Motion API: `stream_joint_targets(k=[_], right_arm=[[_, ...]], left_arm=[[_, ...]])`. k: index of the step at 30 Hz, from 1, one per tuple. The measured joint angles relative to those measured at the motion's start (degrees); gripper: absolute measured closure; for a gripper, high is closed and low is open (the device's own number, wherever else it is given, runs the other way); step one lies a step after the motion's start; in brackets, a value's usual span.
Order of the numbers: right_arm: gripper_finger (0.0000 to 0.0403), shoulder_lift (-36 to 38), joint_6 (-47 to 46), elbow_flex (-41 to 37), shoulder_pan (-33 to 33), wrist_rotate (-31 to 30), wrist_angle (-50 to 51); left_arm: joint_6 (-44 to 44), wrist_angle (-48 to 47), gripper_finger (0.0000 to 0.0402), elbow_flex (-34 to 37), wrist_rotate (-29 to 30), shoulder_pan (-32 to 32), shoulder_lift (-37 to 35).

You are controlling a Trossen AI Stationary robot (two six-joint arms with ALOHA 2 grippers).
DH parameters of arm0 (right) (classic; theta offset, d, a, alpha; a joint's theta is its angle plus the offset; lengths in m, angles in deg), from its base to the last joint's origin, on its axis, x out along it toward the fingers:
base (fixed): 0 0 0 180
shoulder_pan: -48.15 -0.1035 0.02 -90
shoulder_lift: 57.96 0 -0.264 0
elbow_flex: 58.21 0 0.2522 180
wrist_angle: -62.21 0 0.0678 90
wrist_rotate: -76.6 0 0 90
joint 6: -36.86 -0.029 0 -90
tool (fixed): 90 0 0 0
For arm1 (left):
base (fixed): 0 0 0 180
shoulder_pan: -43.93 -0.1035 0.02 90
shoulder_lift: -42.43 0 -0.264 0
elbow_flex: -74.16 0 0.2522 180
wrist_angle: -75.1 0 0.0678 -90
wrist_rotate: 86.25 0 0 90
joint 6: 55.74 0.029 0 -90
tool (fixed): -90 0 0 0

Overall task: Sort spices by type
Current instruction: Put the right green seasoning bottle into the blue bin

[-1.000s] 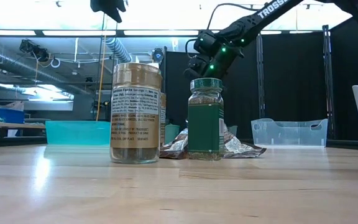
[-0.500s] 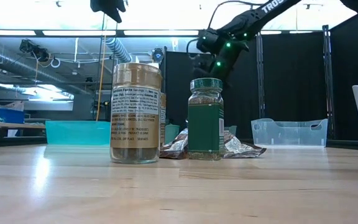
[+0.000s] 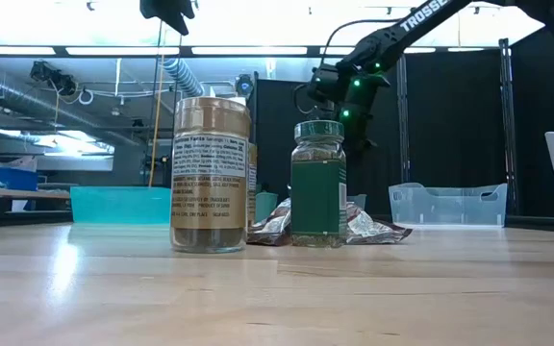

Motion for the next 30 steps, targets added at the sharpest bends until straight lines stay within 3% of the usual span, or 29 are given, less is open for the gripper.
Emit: stream_joint_targets(k=[22,30], right_arm=[[0.0112,0.0,3.9,-0.2,0.7,-3.7,4.7],[0.0097,-5.4,5.5,0.7,-0.6,-4.3,6.6]], left_arm=[[0.0,0.5,0.0138,0.0,0.0,0.0,0.0],[0.0,0.5,0.0138,0.0,0.0,0.0,0.0]])
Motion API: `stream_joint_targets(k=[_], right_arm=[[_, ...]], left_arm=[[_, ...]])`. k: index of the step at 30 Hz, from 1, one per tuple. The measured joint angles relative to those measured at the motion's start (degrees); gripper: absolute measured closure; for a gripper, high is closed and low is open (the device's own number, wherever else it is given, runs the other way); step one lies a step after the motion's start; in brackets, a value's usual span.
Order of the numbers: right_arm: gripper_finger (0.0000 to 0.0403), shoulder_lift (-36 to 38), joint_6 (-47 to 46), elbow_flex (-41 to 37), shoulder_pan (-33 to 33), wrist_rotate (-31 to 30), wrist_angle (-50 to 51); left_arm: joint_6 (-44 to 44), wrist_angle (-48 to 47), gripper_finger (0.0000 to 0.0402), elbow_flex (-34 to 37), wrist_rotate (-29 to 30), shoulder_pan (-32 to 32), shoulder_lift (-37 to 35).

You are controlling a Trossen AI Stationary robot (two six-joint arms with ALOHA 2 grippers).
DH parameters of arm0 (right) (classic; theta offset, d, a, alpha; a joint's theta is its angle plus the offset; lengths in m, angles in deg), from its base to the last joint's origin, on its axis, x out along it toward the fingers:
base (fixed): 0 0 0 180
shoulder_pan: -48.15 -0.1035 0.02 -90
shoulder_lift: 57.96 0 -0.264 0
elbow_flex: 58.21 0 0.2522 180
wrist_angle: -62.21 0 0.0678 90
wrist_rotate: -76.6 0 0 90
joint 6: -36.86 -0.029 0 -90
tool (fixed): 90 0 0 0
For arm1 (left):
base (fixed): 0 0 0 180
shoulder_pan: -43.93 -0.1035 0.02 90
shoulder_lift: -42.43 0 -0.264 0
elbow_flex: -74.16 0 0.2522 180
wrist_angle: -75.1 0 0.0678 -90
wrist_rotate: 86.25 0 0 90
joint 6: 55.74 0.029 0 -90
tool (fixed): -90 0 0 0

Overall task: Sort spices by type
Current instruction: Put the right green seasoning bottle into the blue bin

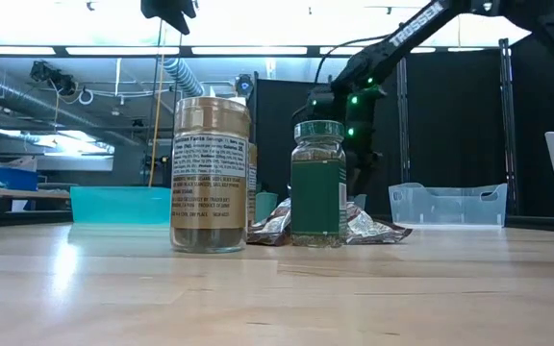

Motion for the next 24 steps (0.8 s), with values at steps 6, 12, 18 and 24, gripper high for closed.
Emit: stream_joint_targets(k=[6,12,18,24], right_arm=[[0.0092,-5.2,-0.3,4.0,-1.1,-5.9,5.2],[0.0098,-7.9,0.2,9.7,-0.7,-3.0,11.6],[0.0108,-7.7,3.6,12.9,-0.7,-1.1,13.2],[0.0110,-7.7,4.1,15.3,-0.2,-1.0,13.2]], left_arm=[[0.0,-0.1,0.0138,0.0,0.0,0.0,0.0],[0.0,-0.1,0.0138,0.0,0.1,0.0,0.0],[0.3,-0.1,0.0138,0.0,0.3,0.0,0.0],[1.3,-0.1,0.0138,0.0,0.6,0.0,0.0]])
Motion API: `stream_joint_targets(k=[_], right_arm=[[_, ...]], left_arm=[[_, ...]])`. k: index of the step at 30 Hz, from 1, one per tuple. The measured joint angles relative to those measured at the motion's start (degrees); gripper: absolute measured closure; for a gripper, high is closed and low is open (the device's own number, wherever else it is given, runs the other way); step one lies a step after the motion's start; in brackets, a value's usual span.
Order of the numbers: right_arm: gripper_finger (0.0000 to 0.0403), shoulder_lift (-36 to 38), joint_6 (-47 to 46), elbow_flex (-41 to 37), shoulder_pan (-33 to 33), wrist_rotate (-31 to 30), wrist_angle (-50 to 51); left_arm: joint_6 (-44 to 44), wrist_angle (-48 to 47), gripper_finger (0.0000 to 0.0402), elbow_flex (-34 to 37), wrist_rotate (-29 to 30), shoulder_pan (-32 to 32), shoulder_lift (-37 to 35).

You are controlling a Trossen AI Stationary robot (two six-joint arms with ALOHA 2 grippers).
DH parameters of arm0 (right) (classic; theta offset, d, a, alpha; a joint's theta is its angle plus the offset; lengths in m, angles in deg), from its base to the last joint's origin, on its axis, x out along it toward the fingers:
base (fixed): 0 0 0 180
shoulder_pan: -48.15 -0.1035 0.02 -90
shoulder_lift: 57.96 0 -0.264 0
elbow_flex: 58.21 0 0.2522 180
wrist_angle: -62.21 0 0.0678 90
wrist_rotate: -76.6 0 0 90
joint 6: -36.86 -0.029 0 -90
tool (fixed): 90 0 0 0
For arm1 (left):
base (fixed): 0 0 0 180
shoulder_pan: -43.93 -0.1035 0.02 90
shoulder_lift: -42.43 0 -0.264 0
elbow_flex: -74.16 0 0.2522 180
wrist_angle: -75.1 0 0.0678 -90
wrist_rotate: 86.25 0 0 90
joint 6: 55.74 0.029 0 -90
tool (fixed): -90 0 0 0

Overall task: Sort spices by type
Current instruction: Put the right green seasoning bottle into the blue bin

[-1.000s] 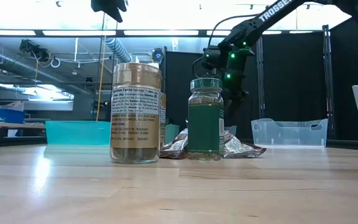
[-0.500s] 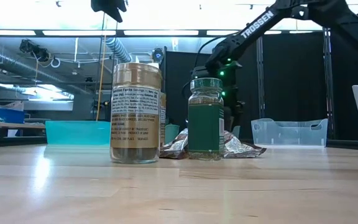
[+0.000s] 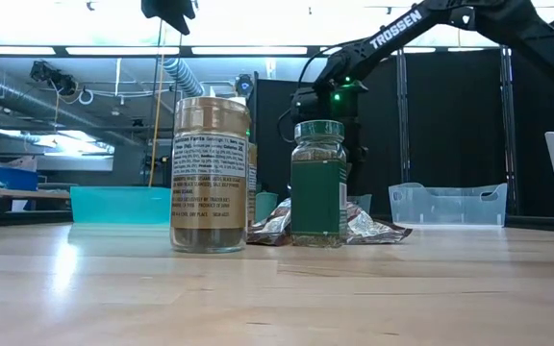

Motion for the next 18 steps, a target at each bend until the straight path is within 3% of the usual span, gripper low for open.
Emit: stream_joint_targets(k=[18], right_arm=[[0.0113,-0.1,-1.0,-4.2,1.7,2.0,-6.7]], left_arm=[[0.0,0.0,0.0138,0.0,0.6,0.0,0.0]])
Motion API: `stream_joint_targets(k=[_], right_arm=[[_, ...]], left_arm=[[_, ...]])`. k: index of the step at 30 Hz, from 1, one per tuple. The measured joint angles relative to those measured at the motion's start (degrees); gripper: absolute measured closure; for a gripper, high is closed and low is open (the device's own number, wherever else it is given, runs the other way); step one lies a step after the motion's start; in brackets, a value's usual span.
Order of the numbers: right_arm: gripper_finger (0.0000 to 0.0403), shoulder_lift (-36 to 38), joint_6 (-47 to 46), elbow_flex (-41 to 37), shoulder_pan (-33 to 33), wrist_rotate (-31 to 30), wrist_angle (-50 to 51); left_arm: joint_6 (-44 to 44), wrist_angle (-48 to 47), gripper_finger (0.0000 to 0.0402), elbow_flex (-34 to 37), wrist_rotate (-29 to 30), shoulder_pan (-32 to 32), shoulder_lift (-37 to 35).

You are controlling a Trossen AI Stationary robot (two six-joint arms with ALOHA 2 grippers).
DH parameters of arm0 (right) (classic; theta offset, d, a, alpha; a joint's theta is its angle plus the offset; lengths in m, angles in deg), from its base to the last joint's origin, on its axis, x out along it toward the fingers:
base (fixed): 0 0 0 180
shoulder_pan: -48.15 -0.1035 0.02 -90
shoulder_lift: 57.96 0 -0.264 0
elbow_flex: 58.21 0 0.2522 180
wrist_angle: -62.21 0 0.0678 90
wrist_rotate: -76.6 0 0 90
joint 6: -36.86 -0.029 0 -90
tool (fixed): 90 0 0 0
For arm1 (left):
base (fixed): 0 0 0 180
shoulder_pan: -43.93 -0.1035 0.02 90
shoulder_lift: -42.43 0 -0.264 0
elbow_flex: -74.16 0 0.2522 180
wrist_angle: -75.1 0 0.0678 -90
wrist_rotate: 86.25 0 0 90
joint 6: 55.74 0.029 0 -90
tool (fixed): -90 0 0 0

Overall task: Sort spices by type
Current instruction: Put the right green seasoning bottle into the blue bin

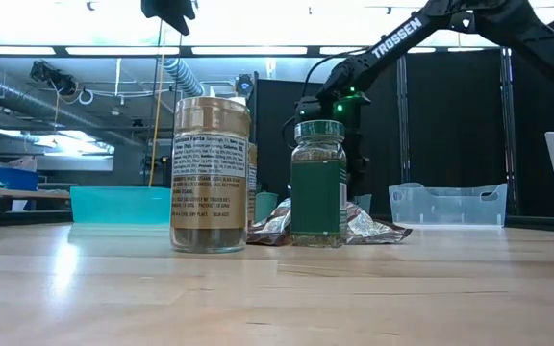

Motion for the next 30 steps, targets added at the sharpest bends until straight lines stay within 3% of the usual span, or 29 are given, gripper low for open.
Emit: stream_joint_targets(k=[7,12,23,25,30], right_arm=[[0.0139,0.0,-0.3,-1.4,0.1,0.2,-0.2],[0.0183,0.0,-0.6,-1.8,0.1,-1.6,0.6],[0.0390,0.1,1.2,0.4,0.0,-3.9,1.6],[0.0388,0.0,1.0,1.1,0.0,-3.6,1.7],[0.0328,0.0,-2.0,2.3,0.0,-2.7,2.6]], left_arm=[[0.0,0.0,0.0138,0.0,0.3,0.0,0.0],[0.0,0.2,0.0138,0.0,0.3,0.0,0.0],[0.0,1.0,0.0138,0.0,0.2,0.0,0.0],[0.0,1.0,0.0138,0.0,0.2,0.0,0.0],[0.0,1.0,0.0138,0.0,0.2,0.0,0.0]])
